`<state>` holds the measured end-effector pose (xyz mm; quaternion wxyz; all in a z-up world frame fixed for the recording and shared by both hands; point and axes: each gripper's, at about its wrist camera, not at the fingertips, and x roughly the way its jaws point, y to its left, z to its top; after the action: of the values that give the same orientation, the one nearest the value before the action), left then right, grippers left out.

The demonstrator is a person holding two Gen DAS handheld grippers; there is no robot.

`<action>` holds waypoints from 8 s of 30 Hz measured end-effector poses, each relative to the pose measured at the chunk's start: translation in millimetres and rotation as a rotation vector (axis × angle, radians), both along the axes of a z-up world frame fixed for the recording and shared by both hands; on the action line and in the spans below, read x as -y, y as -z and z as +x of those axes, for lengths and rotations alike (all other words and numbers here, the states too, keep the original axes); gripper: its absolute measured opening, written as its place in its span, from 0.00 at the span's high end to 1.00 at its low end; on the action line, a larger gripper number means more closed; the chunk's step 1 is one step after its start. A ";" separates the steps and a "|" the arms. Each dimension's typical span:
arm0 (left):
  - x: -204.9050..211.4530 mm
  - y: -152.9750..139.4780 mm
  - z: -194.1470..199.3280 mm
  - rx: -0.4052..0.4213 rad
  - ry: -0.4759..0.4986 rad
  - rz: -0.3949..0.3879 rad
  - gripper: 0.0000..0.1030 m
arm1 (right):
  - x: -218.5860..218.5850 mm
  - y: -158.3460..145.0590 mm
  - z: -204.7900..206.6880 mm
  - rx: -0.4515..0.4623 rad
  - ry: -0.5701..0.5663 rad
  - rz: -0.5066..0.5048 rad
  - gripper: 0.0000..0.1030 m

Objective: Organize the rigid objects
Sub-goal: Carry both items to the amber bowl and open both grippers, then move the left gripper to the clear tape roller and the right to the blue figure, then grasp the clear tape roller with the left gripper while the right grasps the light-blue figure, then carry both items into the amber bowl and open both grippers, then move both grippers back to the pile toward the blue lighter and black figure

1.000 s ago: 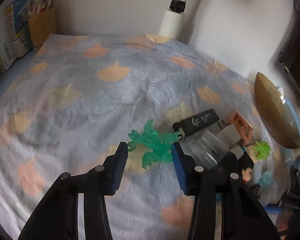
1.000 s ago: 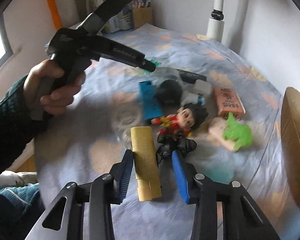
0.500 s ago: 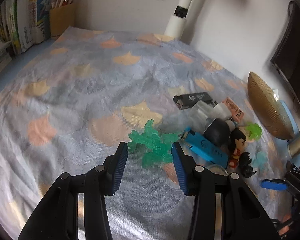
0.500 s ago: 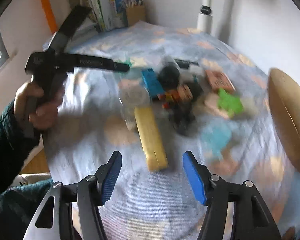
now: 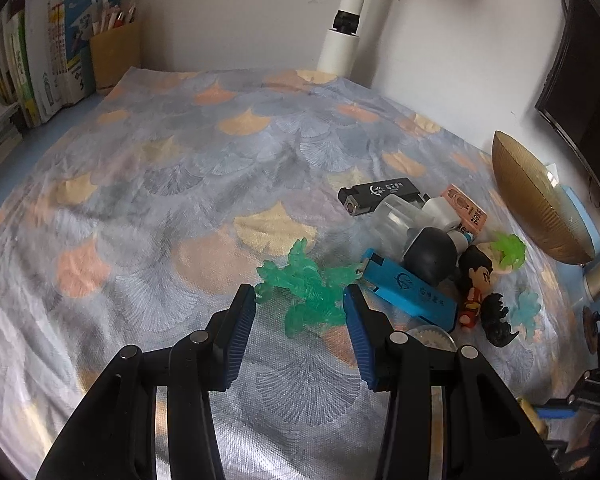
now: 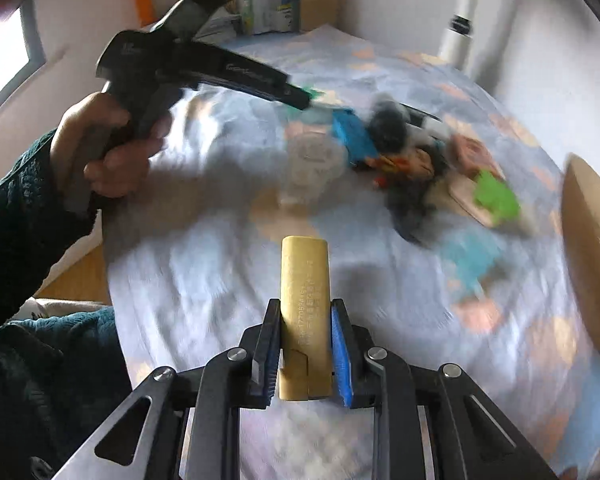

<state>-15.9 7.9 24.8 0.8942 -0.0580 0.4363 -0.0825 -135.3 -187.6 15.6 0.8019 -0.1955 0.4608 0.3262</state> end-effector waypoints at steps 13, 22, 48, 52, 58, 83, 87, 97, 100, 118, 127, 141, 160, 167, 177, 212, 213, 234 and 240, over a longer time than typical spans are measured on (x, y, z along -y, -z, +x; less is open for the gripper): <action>88.0 -122.8 7.2 0.238 0.185 0.028 0.59 | 68.0 -73.3 15.8 0.210 0.215 0.033 0.78; 245.4 -103.5 76.1 0.055 0.429 -0.057 0.59 | 161.2 -98.8 99.9 0.181 0.546 -0.018 0.78; 63.9 -126.6 -11.4 0.200 0.057 0.020 0.15 | 129.2 -135.7 46.0 0.246 0.493 0.129 0.08; 23.5 -84.2 -22.0 0.133 -0.056 0.099 0.15 | 71.2 -101.3 25.3 0.259 0.396 0.147 0.03; -5.8 -24.5 -25.0 0.059 -0.144 0.156 0.15 | 19.1 -33.6 22.4 0.214 0.373 0.133 0.03; 8.1 -12.7 -33.8 0.068 -0.100 0.210 0.15 | 36.4 -2.8 39.3 0.113 0.493 0.133 0.03; 21.6 -17.2 -50.7 0.031 0.024 0.138 0.15 | 37.1 -2.6 42.4 0.072 0.490 0.119 0.03; 65.8 2.4 -56.3 -0.072 0.151 0.024 0.17 | 15.6 -25.8 63.6 0.048 0.357 0.050 0.26; 69.9 2.7 -55.6 -0.062 0.160 0.040 0.17 | 17.2 -17.6 68.1 0.024 0.348 0.047 0.31; 25.0 0.4 -47.6 -0.065 0.122 0.009 0.47 | -7.9 -28.2 64.1 0.121 0.295 0.072 0.35; 45.2 3.0 -32.9 -0.056 0.148 0.071 0.36 | 50.2 -49.4 39.6 0.110 0.336 0.139 0.34; 39.9 -2.9 -40.7 -0.020 0.103 0.036 0.55 | 51.9 -4.0 97.4 0.033 0.431 0.054 0.69; 38.5 1.8 -56.8 -0.040 0.061 0.006 0.55 | 57.1 -1.4 26.0 -0.037 0.326 0.136 0.49; 38.4 -2.9 -57.7 -0.025 0.056 0.006 0.55 | 48.9 0.8 24.2 -0.006 0.353 0.124 0.63; 70.4 -101.2 -28.1 0.175 0.097 -0.048 0.55 | 88.8 -76.9 23.5 0.219 0.402 0.095 0.73; 114.4 -143.6 -7.8 0.261 0.117 -0.147 0.24 | 181.3 -143.6 47.6 0.346 0.641 0.096 0.43; 100.2 -141.0 -16.2 0.270 0.084 -0.125 0.24 | 170.8 -144.5 43.4 0.352 0.620 0.097 0.41; 12.4 -20.2 -37.9 0.141 -0.155 0.155 0.18 | 47.0 -9.6 27.4 0.176 0.470 0.149 0.21; 11.8 -18.0 -36.9 0.128 -0.144 0.148 0.18 | 48.0 -8.7 28.1 0.166 0.474 0.148 0.21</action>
<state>-52.8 -3.9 42.8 0.9256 -0.0174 0.3779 0.0106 -107.1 -235.7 24.3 0.9032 -0.0490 0.4012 0.1447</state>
